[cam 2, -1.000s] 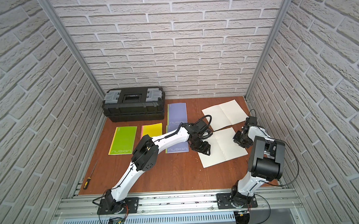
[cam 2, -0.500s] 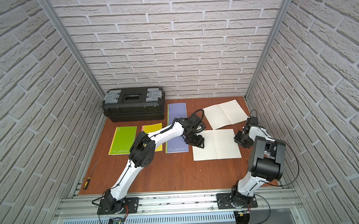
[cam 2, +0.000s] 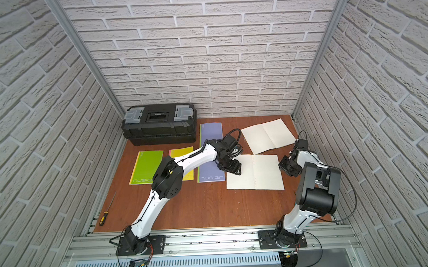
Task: Close the notebook
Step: Adjust the notebook at the center of the board, then close the notebook at the center of the board.
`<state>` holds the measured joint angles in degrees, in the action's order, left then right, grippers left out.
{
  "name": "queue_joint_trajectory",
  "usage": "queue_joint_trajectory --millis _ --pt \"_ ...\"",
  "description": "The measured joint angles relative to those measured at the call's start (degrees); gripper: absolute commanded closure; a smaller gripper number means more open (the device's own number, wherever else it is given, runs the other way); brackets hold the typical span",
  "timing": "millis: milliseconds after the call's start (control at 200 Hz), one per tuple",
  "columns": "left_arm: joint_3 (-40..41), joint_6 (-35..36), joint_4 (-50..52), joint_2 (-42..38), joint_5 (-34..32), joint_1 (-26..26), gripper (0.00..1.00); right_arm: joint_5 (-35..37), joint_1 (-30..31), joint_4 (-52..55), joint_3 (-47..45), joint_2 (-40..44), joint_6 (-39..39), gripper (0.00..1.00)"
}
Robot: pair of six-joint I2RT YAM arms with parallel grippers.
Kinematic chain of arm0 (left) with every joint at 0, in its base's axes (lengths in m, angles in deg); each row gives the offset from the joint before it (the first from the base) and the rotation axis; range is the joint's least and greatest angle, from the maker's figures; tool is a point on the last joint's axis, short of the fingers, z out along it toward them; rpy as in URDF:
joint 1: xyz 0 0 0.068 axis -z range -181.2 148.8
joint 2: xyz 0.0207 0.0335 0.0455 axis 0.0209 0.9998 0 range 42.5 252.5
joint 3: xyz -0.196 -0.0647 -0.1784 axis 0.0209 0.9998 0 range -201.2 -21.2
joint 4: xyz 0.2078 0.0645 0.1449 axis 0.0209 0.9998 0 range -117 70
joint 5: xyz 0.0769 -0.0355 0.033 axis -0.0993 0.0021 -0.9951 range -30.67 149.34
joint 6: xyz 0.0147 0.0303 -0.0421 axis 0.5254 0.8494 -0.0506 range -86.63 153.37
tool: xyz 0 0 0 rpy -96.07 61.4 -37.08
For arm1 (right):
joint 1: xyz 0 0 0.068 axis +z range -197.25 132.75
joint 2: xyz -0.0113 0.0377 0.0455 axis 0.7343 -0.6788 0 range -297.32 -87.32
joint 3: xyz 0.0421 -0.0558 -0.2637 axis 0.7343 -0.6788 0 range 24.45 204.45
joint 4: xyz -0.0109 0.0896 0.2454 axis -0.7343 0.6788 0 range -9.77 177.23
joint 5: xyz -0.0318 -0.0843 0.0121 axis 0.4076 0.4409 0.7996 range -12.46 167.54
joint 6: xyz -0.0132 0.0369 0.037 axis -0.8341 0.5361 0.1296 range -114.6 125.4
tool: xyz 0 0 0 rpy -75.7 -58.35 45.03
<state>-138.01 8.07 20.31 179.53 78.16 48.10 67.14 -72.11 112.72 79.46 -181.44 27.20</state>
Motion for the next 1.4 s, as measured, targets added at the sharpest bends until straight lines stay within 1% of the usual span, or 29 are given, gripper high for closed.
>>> queue_joint_trajectory --millis 330,545,825,1090,1235,1400 --pt "8.2 -2.4 -1.5 -6.4 -5.0 0.3 0.25 -0.4 1.4 -0.5 -1.5 4.8 0.0 0.67" --pt "11.3 -4.5 -2.6 -10.2 -6.6 0.8 0.25 -0.4 6.0 -0.6 -1.5 5.8 0.0 0.71" --pt "15.2 -8.0 -3.2 -10.8 -7.5 2.6 0.25 -0.4 11.8 -0.6 -1.5 6.2 0.0 0.73" --pt "21.0 -14.9 -6.3 -14.3 -8.5 4.2 0.25 -0.4 14.8 -0.6 -1.5 6.8 -0.2 0.74" --pt "24.9 -20.1 -10.7 -16.4 -8.1 4.3 0.25 -0.4 16.2 -0.6 -1.5 6.8 -0.2 0.74" --pt "27.1 -25.0 -13.4 -16.8 -8.3 4.8 0.25 -0.4 17.0 -0.6 -1.6 6.8 -0.2 0.74"
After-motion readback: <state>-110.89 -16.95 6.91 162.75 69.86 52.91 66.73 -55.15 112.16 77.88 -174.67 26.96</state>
